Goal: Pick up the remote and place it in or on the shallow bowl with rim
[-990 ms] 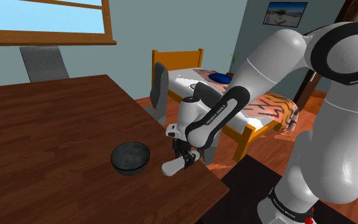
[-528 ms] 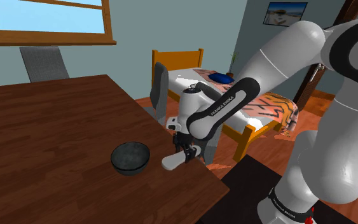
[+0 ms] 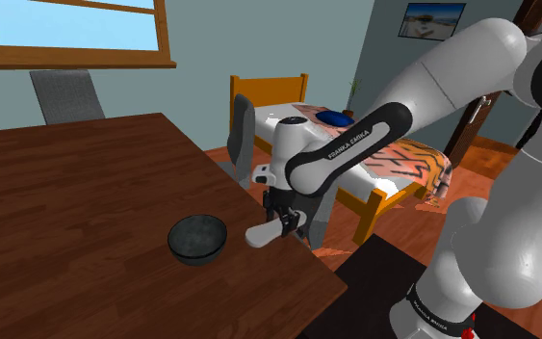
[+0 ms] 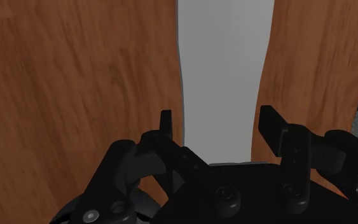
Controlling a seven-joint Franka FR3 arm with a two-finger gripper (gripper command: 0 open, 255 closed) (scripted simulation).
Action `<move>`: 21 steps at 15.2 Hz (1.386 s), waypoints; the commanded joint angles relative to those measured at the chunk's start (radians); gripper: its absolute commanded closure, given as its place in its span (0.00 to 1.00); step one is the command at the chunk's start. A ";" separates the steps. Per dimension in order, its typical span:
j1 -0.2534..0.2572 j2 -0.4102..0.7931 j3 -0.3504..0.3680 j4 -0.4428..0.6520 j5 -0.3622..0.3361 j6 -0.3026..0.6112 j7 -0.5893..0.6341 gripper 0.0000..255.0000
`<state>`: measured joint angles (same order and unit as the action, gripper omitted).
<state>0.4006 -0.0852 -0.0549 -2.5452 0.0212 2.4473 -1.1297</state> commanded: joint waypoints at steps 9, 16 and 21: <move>-0.002 -0.108 0.002 0.043 -0.010 -0.151 0.010 1.00; 0.037 0.081 0.046 0.271 0.004 -0.188 0.083 1.00; 0.066 0.243 0.071 0.485 0.000 -0.240 0.140 1.00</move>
<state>0.4584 0.1226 0.0098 -2.1074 0.0228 2.2186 -1.0051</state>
